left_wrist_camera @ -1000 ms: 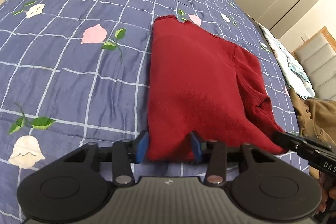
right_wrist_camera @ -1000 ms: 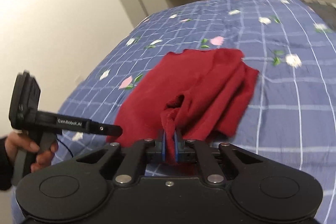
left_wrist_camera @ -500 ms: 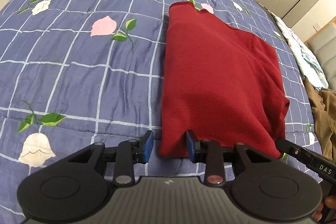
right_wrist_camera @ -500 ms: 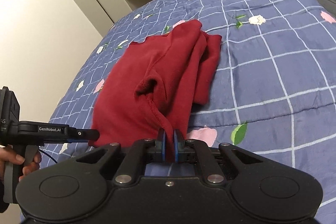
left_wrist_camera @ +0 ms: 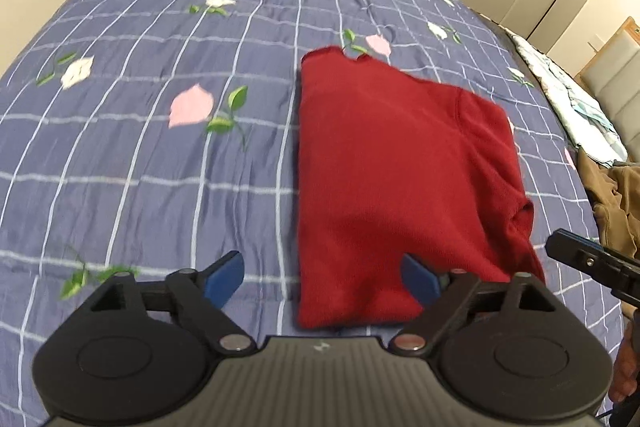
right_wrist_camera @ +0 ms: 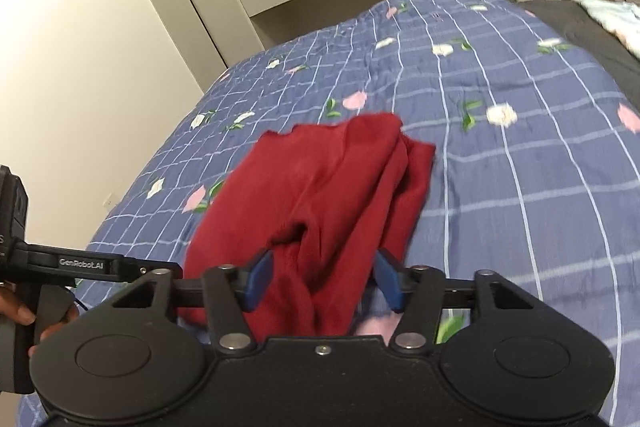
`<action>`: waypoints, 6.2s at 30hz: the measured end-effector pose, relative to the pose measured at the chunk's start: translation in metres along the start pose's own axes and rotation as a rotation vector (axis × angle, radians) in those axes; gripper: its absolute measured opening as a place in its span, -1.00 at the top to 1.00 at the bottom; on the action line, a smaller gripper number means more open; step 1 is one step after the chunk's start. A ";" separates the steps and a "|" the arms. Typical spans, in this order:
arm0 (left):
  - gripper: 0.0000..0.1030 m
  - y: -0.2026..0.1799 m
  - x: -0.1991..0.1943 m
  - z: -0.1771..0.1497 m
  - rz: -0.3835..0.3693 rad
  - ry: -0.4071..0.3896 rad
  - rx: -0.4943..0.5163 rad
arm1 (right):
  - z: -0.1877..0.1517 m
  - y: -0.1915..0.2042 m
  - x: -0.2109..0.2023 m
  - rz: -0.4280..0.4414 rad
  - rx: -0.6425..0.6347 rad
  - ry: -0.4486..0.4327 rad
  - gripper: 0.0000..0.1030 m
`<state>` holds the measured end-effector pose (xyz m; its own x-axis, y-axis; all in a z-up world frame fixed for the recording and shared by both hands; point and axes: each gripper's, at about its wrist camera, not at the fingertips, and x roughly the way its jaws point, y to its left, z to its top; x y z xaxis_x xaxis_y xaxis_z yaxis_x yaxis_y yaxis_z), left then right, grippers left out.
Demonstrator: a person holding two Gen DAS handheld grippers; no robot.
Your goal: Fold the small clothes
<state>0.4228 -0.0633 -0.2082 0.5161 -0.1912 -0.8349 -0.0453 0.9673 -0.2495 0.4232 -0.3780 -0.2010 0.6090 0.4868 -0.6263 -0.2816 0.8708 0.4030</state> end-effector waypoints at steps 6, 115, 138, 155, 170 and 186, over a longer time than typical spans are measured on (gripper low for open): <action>-0.86 -0.011 0.014 0.019 -0.015 -0.024 0.005 | 0.020 0.002 0.028 -0.034 -0.009 -0.039 -0.30; -0.73 -0.004 0.084 0.055 -0.151 0.129 -0.005 | 0.014 -0.051 0.085 0.100 0.293 0.065 -0.36; 0.27 -0.040 0.035 0.056 -0.032 0.099 0.087 | 0.029 -0.004 0.045 0.070 0.166 0.000 0.25; 0.28 -0.004 -0.053 0.038 0.019 0.029 0.063 | 0.028 0.074 0.009 0.153 0.101 -0.021 0.26; 0.28 0.073 -0.092 0.000 0.115 0.045 -0.020 | -0.011 0.151 0.031 0.238 0.079 0.068 0.26; 0.23 0.111 -0.061 -0.031 0.126 0.029 -0.108 | -0.050 0.160 0.068 0.156 0.057 0.107 0.24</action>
<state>0.3592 0.0505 -0.2001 0.4754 -0.0756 -0.8765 -0.2003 0.9608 -0.1915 0.3830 -0.2024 -0.2124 0.4784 0.6229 -0.6190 -0.3218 0.7802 0.5364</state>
